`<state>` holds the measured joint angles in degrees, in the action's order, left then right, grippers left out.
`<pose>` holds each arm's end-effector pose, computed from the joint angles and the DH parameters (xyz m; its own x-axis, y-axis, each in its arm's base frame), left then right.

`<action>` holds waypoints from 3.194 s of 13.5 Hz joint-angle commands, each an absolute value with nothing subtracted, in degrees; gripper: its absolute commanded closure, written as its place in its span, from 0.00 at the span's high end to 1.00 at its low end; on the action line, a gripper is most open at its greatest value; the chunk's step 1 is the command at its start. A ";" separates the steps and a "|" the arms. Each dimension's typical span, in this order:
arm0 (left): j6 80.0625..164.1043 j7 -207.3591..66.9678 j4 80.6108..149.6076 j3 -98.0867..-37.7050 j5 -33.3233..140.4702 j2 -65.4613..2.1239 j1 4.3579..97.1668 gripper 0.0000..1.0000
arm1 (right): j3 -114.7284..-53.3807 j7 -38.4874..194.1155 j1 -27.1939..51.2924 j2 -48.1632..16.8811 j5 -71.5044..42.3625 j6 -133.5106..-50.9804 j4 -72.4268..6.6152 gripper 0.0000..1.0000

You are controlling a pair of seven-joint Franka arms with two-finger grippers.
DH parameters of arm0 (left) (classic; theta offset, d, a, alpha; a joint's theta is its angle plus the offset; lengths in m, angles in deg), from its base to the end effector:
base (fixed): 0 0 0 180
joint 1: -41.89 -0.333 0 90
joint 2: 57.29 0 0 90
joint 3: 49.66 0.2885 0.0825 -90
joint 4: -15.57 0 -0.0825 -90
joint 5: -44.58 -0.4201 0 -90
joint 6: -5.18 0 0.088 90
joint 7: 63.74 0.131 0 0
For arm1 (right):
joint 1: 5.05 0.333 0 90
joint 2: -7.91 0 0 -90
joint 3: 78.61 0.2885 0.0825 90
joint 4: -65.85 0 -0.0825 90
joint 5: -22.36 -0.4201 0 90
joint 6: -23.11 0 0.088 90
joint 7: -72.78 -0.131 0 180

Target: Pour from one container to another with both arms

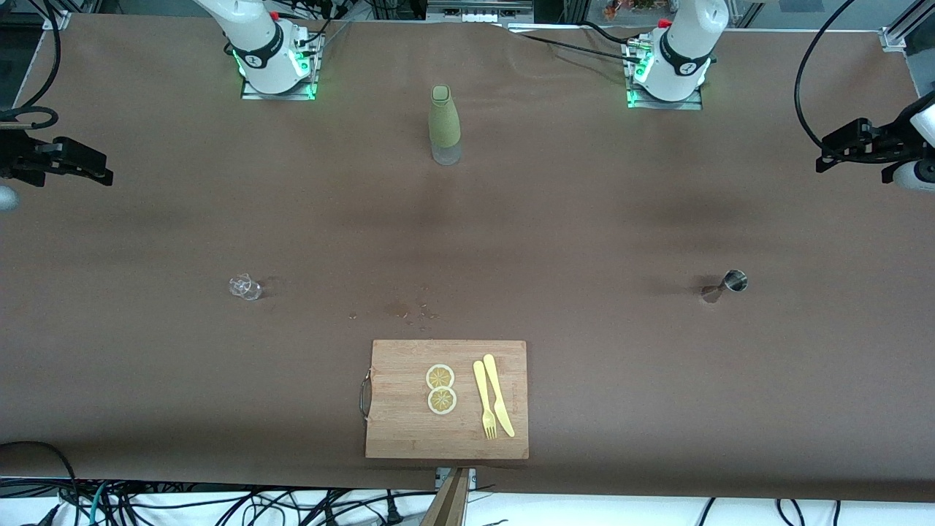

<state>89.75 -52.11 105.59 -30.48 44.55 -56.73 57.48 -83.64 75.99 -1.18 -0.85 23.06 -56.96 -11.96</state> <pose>0.5788 0.0356 0.5597 0.9848 -0.1398 -0.1028 -0.1388 -0.9902 0.0173 0.6123 -0.0103 0.5733 0.9929 0.0333 -0.1138 0.0357 -0.9992 0.0192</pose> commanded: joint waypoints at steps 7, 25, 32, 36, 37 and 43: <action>90.18 -53.37 106.72 -31.38 44.05 -58.26 57.00 1.00 | -83.44 75.77 -1.36 -0.44 23.77 -57.57 -12.46 1.00; 89.65 -53.64 106.19 -31.73 44.23 -57.64 57.18 1.00 | -83.44 75.86 -1.53 -0.53 23.77 -57.57 -12.46 1.00; 89.21 -53.90 106.10 -31.73 44.23 -57.82 57.09 1.00 | -83.53 75.33 -1.80 -3.68 23.94 -58.36 -12.55 1.00; 89.03 -54.43 105.92 -31.90 44.06 -57.55 57.62 1.00 | -83.62 75.33 -3.37 -4.57 23.24 -58.45 -12.55 1.00; 88.94 -54.08 105.92 -31.90 44.05 -57.55 57.62 1.00 | -83.70 75.33 -3.64 -5.00 23.15 -58.45 -12.55 1.00; 94.99 -53.90 110.13 -31.64 43.27 -57.20 56.48 1.00 | -83.70 95.59 -5.66 -7.03 23.07 -64.24 -15.87 1.00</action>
<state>91.60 -53.47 107.06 -31.58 44.55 -56.72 57.02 -84.04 87.91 -4.12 -7.06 23.14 -61.50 -13.42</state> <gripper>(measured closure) 0.000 0.000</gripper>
